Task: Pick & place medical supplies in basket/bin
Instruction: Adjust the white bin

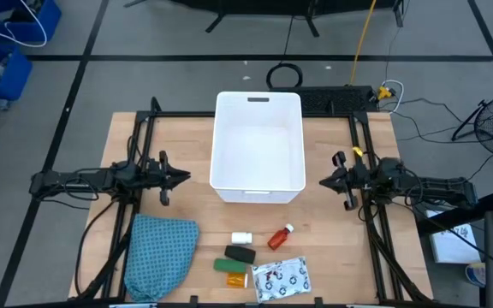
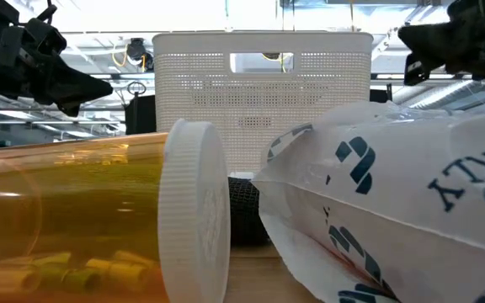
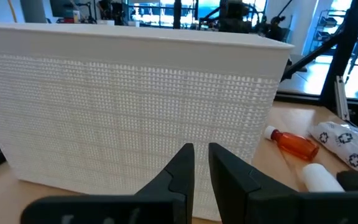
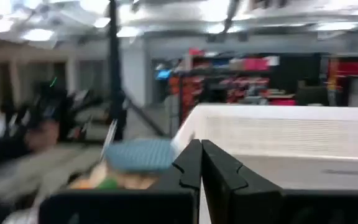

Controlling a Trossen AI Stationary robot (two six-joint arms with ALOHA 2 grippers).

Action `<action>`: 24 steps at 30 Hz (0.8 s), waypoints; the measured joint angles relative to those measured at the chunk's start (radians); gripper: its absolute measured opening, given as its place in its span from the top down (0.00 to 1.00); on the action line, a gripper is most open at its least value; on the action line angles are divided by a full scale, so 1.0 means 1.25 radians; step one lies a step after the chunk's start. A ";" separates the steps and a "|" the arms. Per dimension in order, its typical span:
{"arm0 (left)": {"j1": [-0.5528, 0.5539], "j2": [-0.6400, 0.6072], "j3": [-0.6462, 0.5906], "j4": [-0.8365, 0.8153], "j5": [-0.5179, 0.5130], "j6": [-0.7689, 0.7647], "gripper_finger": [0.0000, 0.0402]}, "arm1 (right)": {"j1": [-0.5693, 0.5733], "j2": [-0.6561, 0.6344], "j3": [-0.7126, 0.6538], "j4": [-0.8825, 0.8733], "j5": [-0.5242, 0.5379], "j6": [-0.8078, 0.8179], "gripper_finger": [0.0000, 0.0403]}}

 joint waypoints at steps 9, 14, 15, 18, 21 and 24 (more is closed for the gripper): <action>0.000 0.000 0.000 0.004 -0.013 0.000 0.87 | 0.092 0.215 0.315 -0.132 0.181 -0.191 0.82; 0.000 0.000 0.000 0.004 -0.049 -0.002 0.87 | 0.169 0.487 0.513 -0.300 0.330 -0.212 0.68; 0.000 0.000 0.000 0.004 -0.055 -0.002 0.87 | 0.187 0.544 0.547 -0.357 0.361 -0.220 0.66; 0.000 0.000 0.000 0.004 -0.078 -0.002 0.87 | 0.249 0.699 0.652 -0.524 0.479 -0.241 0.60; 0.000 0.000 0.000 0.003 -0.096 -0.002 0.87 | 0.307 0.820 0.731 -0.630 0.642 -0.236 0.57; 0.000 0.000 0.000 0.003 -0.099 -0.002 0.87 | 0.360 0.894 0.753 -0.636 0.681 -0.254 0.54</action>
